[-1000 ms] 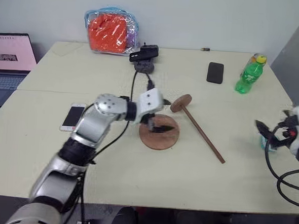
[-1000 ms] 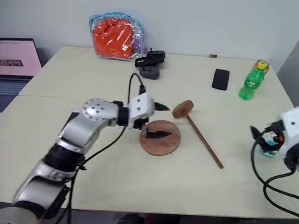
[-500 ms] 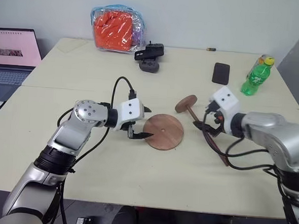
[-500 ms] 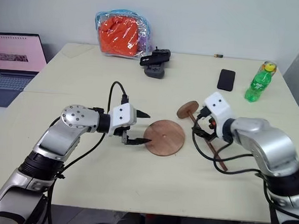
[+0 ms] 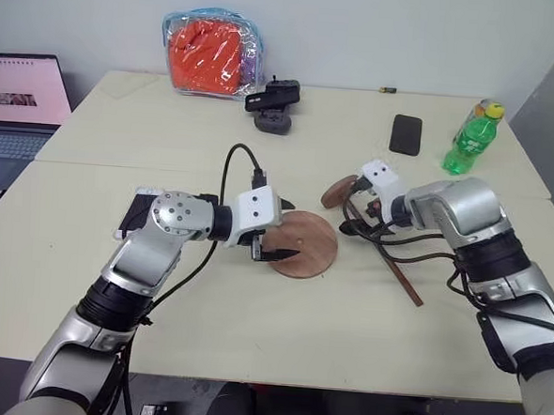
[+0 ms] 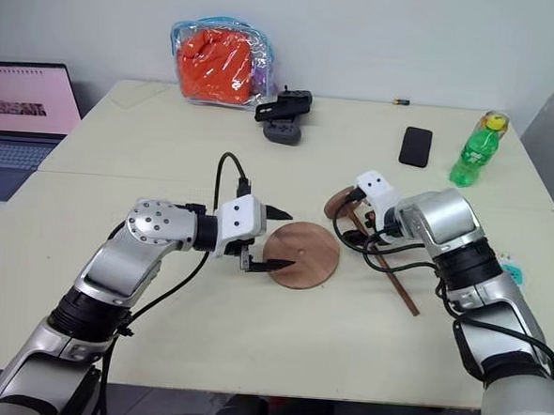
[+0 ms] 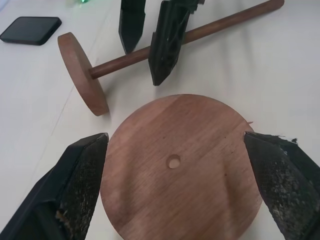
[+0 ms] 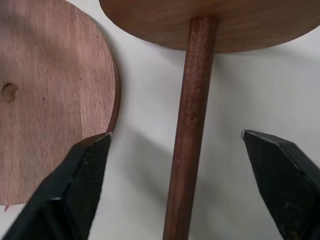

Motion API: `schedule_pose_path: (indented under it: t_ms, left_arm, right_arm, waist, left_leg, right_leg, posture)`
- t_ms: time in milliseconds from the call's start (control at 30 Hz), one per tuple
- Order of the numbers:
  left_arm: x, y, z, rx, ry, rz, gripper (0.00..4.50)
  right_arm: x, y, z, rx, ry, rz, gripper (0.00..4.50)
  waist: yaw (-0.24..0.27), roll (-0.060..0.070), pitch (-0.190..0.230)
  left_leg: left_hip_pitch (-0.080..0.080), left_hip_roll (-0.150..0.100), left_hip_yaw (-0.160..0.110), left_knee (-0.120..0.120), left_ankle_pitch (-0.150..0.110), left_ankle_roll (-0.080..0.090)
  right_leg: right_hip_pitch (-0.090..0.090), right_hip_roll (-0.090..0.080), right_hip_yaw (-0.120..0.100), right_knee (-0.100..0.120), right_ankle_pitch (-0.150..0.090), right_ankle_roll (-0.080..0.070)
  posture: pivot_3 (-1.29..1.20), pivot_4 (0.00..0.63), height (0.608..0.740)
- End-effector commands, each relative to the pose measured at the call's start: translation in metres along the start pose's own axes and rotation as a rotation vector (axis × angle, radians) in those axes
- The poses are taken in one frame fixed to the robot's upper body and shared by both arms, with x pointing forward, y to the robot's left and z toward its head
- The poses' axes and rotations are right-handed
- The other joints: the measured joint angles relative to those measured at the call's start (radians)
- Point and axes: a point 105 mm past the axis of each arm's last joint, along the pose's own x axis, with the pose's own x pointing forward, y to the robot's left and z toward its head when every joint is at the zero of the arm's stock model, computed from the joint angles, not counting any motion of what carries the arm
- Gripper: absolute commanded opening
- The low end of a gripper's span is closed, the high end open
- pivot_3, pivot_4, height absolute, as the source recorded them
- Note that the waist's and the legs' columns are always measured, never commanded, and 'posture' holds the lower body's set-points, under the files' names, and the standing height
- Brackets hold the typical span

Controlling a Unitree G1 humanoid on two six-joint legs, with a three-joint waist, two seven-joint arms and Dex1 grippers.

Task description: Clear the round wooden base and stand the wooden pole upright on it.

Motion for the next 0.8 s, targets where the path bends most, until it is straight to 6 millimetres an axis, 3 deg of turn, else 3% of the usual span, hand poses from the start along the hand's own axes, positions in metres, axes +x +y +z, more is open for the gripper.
schedule_pose_path:
  t_ms: [33,167,467,633,800]
  left_arm:
    - [-0.005,0.003,0.009,0.033,-0.02,0.034,4.5]
    - [-0.005,0.001,0.009,0.034,-0.022,0.038,4.5]
    - [-0.007,0.0,0.008,0.034,-0.014,0.046,4.5]
    - [-0.009,0.002,0.006,0.032,-0.006,0.053,4.5]
    - [-0.033,0.011,0.003,-0.058,-0.026,0.103,4.5]
  right_arm:
    - [-0.003,-0.003,0.012,-0.027,-0.02,0.005,3.34]
    - [0.0,-0.001,0.012,-0.027,0.002,0.031,2.59]
    - [-0.001,0.006,0.013,0.02,0.021,0.089,0.29]
    - [-0.003,0.007,0.017,0.055,0.006,0.093,0.27]
    - [-0.043,0.014,0.062,0.032,-0.215,0.096,0.27]
  waist:
    - [0.0,0.0,0.0]
    - [0.0,0.0,0.0]
    - [0.0,0.0,0.0]
    - [0.001,0.0,0.0]
    - [0.0,0.0,0.0]
  left_leg:
    - [0.0,0.0,0.0,0.0,0.0,0.0]
    - [0.0,0.0,0.0,0.0,0.0,0.0]
    - [0.0,0.0,0.0,0.0,0.0,0.0]
    - [0.0,0.0,0.0,0.0,0.0,0.0]
    - [-0.002,0.0,0.0,0.0,0.0,0.0]
  right_leg:
    - [0.0,0.0,0.0,0.0,0.0,0.0]
    - [0.0,0.0,0.0,0.0,0.0,0.0]
    - [0.0,0.0,0.0,0.0,0.0,0.0]
    - [0.0,-0.001,0.0,0.001,0.0,0.0]
    - [-0.005,-0.001,0.001,0.003,0.0,0.0]
  posture:
    - [0.0,0.15,0.74]
    - [0.0,0.15,0.74]
    - [0.0,0.15,0.74]
    - [0.0,0.15,0.74]
    - [0.0,0.15,0.74]
